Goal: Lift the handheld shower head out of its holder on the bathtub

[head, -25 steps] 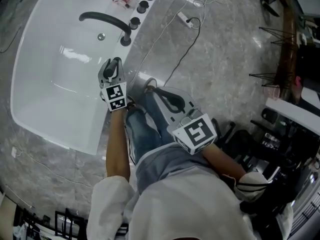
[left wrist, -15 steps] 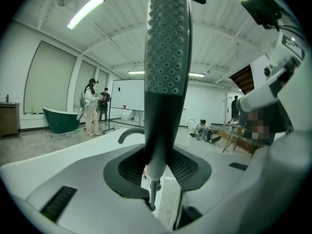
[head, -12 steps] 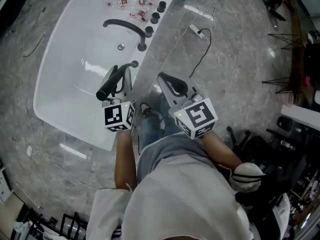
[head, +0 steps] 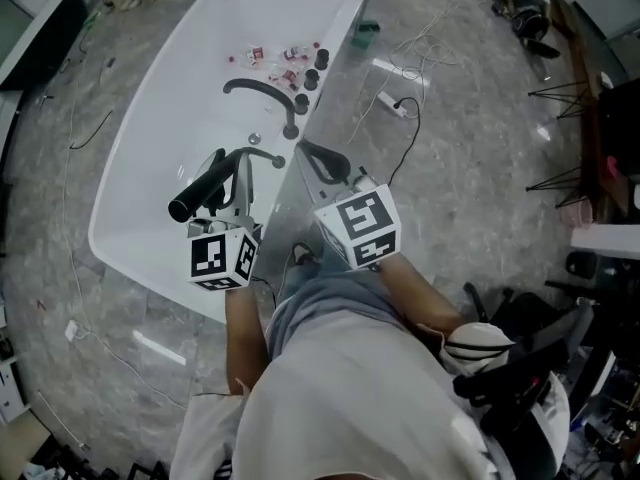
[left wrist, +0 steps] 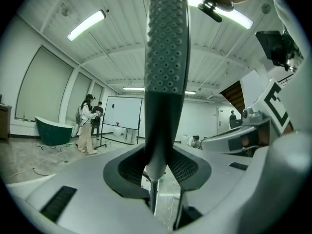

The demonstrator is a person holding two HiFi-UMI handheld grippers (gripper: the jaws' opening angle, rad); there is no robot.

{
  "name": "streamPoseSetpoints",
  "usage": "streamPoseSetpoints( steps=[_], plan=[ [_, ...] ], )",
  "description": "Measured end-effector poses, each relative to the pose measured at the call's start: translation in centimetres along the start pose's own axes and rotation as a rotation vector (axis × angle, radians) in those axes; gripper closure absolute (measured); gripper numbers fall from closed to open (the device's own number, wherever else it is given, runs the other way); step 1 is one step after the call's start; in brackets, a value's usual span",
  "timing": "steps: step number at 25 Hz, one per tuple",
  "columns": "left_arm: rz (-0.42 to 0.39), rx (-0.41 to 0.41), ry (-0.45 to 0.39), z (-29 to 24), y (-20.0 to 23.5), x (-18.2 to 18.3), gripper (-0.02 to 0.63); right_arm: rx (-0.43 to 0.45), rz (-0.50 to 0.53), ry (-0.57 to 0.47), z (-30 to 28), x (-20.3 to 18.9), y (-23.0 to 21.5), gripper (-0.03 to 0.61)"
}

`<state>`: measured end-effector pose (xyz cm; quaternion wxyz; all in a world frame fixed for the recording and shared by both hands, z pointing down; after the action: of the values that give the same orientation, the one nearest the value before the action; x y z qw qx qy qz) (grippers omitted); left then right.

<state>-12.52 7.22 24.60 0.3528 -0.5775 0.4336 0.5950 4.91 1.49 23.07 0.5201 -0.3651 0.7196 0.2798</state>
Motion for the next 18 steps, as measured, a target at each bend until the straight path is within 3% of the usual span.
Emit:
streamPoseSetpoints(
  steps=[7,18],
  plan=[
    [-0.021,-0.044,-0.108,2.5,-1.9,7.1,0.465,-0.044,0.028,-0.085,3.4,4.1,0.7,0.558],
    [0.005,-0.057,-0.100,3.0,-2.5,7.3,0.465,-0.047,0.023,-0.113,4.5,5.8,1.2,0.560]
  ],
)
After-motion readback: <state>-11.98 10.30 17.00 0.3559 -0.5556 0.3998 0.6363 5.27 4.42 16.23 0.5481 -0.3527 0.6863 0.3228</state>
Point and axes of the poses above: the fingertips, and each gripper's own axes: z backward along the fingers, y to its left, x out of its top, the point moved 9 cm from there along z, backward along the fingers, and after that the axes turned 15 degrees about -x, right-handed, at the moved point
